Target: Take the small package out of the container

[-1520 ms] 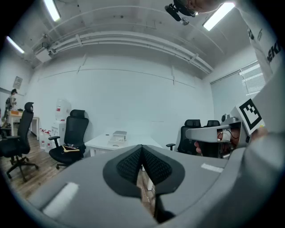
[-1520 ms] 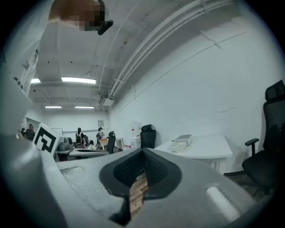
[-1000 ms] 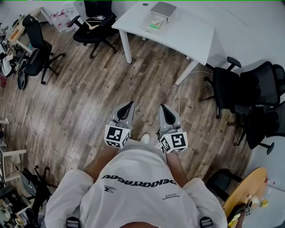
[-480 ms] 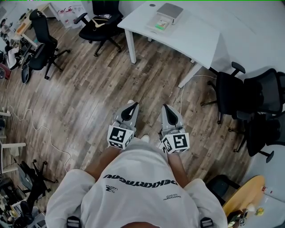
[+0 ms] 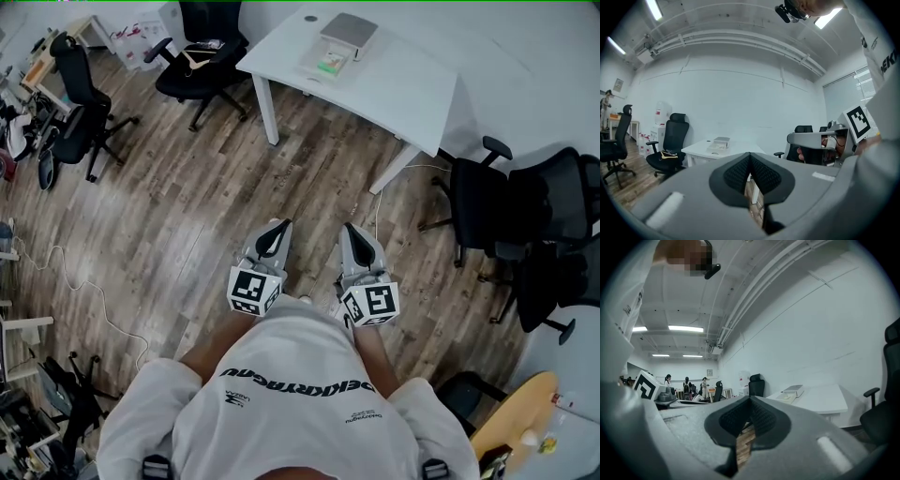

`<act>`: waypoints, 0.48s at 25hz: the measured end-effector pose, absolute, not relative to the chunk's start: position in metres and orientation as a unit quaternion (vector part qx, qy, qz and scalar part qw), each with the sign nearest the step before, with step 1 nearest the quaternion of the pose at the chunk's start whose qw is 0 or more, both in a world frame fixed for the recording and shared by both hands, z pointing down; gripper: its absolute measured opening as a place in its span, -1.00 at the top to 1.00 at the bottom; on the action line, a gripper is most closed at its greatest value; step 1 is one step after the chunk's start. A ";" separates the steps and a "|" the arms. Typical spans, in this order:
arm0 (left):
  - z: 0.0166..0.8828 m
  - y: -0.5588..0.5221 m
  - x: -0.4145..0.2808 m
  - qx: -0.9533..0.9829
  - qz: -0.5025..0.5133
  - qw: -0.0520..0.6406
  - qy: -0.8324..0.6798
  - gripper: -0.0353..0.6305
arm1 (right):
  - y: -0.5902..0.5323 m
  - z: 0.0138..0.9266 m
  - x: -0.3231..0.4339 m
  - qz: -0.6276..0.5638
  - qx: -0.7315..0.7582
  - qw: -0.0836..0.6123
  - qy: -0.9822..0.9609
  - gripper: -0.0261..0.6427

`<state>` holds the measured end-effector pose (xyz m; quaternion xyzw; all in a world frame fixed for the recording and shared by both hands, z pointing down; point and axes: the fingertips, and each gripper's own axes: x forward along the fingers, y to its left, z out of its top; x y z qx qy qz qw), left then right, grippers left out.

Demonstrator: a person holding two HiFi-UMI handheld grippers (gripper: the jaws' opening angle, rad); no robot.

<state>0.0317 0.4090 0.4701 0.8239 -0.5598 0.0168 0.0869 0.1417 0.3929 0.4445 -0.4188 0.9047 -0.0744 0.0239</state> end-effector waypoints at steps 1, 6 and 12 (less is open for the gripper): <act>0.471 0.404 0.032 0.825 0.018 0.087 -0.558 0.88 | 0.388 0.446 0.141 -0.075 -0.419 0.024 0.904 0.93; 0.474 0.370 0.024 0.828 0.018 0.089 -0.554 0.88 | 0.354 0.452 0.136 -0.083 -0.427 0.022 0.900 0.93; 0.476 0.322 0.006 0.831 0.019 0.090 -0.548 0.88 | 0.304 0.453 0.117 -0.083 -0.431 0.018 0.898 0.93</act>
